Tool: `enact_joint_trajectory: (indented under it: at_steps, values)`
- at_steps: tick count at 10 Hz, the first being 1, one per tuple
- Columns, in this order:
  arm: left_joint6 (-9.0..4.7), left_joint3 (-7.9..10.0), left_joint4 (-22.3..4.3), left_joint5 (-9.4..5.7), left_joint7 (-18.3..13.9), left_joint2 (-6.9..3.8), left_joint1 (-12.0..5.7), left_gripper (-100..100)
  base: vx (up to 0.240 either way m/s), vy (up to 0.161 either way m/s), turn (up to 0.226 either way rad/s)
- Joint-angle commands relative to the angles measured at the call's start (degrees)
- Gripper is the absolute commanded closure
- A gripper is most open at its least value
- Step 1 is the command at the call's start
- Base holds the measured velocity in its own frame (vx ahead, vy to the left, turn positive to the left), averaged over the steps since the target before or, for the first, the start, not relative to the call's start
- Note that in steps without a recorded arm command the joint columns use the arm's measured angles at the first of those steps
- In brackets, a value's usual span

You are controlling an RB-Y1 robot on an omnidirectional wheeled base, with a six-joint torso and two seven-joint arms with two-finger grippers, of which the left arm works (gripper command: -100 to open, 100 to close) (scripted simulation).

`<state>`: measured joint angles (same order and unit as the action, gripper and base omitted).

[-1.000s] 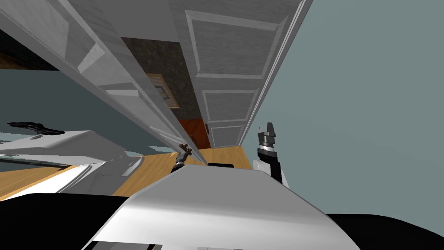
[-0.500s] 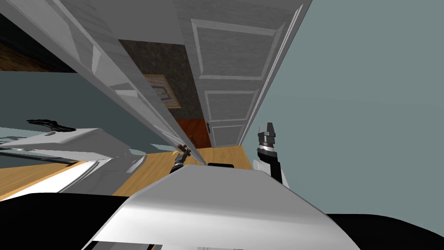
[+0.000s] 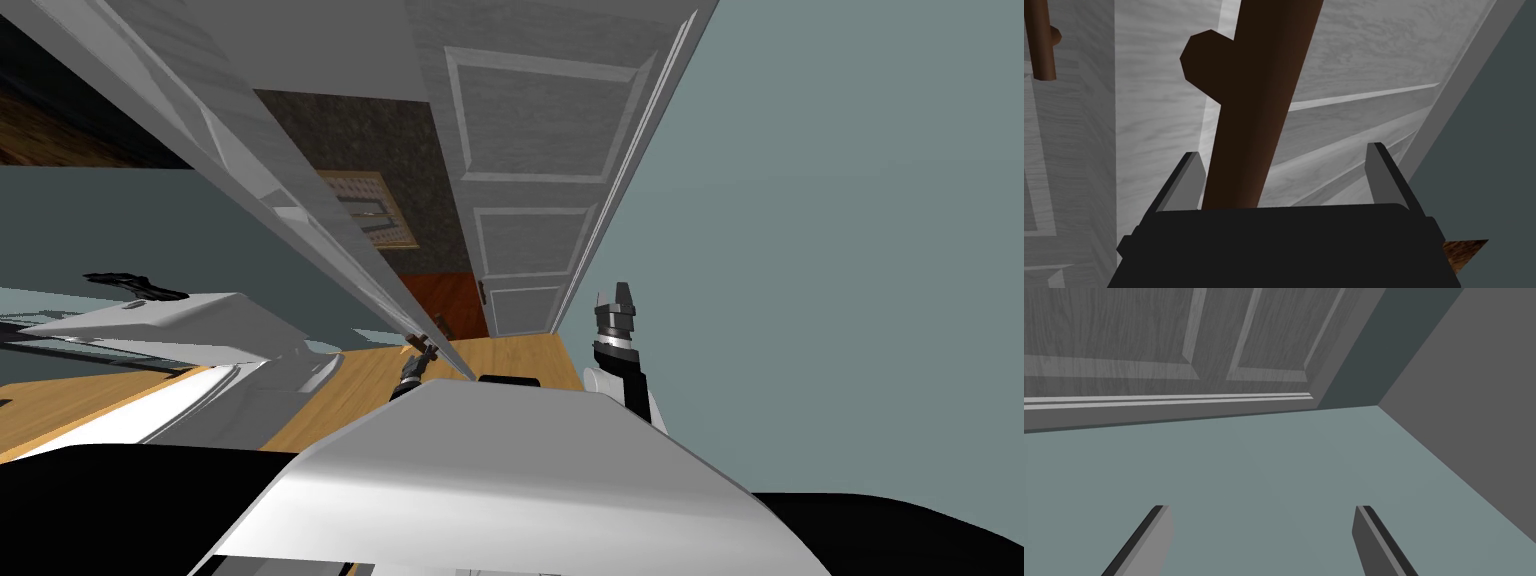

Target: Pull the door open

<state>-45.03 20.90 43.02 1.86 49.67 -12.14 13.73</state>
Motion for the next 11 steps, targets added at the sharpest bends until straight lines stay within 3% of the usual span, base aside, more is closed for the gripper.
enact_joint_trajectory:
  at_steps: [1,8,11]
  values:
    - [1.36,0.81,1.4,-1.12,-2.1,-0.99,0.74,100,-0.043,0.018,-0.003]
    - [1.23,-0.36,1.0,-3.26,-8.7,-1.63,0.78,100,-0.036,0.008,-0.005]
    - [1.2,-0.55,0.9,-3.62,-9.8,-1.74,0.78,100,-0.013,0.004,-0.004]
